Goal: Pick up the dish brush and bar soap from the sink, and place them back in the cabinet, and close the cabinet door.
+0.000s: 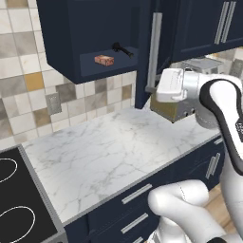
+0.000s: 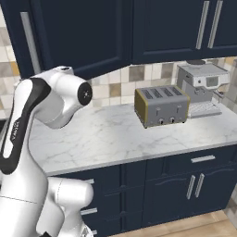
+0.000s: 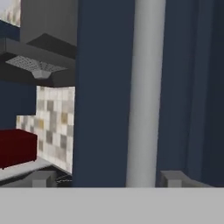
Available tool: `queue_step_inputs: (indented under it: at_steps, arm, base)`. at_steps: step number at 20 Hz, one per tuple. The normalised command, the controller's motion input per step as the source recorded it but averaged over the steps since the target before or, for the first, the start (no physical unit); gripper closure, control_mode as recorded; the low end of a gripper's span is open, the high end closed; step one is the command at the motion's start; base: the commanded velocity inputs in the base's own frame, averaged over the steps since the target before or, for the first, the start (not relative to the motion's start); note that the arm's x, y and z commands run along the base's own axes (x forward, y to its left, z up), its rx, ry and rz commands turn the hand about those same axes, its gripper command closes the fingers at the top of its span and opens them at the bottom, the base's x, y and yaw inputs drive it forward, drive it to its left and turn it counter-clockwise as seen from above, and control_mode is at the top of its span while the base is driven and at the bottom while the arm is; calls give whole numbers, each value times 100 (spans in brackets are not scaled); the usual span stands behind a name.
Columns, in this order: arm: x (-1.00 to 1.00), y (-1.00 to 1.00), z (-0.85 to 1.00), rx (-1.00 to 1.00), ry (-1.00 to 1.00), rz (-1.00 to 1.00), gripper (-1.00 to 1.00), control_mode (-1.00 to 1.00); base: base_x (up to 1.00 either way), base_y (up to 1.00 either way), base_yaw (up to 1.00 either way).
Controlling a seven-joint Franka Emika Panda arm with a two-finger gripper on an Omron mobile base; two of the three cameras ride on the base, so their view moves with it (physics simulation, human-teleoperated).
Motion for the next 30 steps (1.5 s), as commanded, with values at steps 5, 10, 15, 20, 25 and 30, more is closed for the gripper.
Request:
queue_step_inputs:
  at_steps: [5, 10, 15, 20, 25, 30]
  arm:
    - [35, 35, -9, 3, -3, 7, -100, -100]
    - [22, 27, -2, 0, -5, 0, -100, -100]
    - [34, 25, 0, 0, -1, -1, -100, -100]
    - [52, 25, 0, 0, -1, -3, -100, -100]
    - [46, 27, 0, 0, 0, -2, -100, -100]
    - [39, 33, 0, 0, 0, -5, -100, -100]
  base:
    - [0, 0, 0]
    - [0, 0, 0]
    - [0, 0, 0]
    - [0, 0, 0]
    - [0, 0, 0]
    - [0, 0, 0]
